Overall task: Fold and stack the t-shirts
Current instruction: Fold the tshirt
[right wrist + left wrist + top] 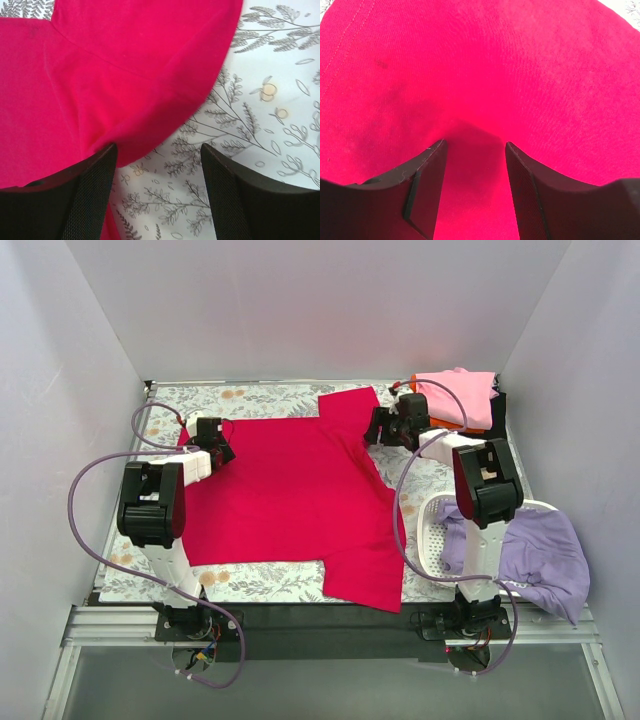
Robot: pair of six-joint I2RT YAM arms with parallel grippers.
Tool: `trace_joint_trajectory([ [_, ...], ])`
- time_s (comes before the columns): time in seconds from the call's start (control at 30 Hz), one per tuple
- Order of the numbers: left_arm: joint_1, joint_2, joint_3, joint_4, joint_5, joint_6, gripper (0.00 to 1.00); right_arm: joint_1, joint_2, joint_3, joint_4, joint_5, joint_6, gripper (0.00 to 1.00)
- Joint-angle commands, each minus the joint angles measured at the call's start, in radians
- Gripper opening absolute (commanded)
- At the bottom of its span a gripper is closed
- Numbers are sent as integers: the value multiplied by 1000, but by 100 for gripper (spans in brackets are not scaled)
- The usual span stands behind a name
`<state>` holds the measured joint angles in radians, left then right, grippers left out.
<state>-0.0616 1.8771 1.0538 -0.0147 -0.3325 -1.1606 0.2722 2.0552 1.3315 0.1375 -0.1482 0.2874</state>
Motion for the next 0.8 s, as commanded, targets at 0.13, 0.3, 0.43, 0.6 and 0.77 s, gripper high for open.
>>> trace_joint_trajectory([
  [0.13,11,-6,5,-19,-25,7,47,22,52,58,10,2,4,60],
  [0.3,14,-9,2,-19,-22,6,47,27,91,90,10,-16,1,52],
  [0.43,13,-10,-2,-19,-22,7,47,28,121,116,10,-50,1,31],
  [0.6,17,-19,-9,-27,-33,13,47,28,115,133,-1,-25,-20,1],
  [0.77,28,-21,-15,-25,-31,9,47,12,76,201,-61,44,-83,1],
])
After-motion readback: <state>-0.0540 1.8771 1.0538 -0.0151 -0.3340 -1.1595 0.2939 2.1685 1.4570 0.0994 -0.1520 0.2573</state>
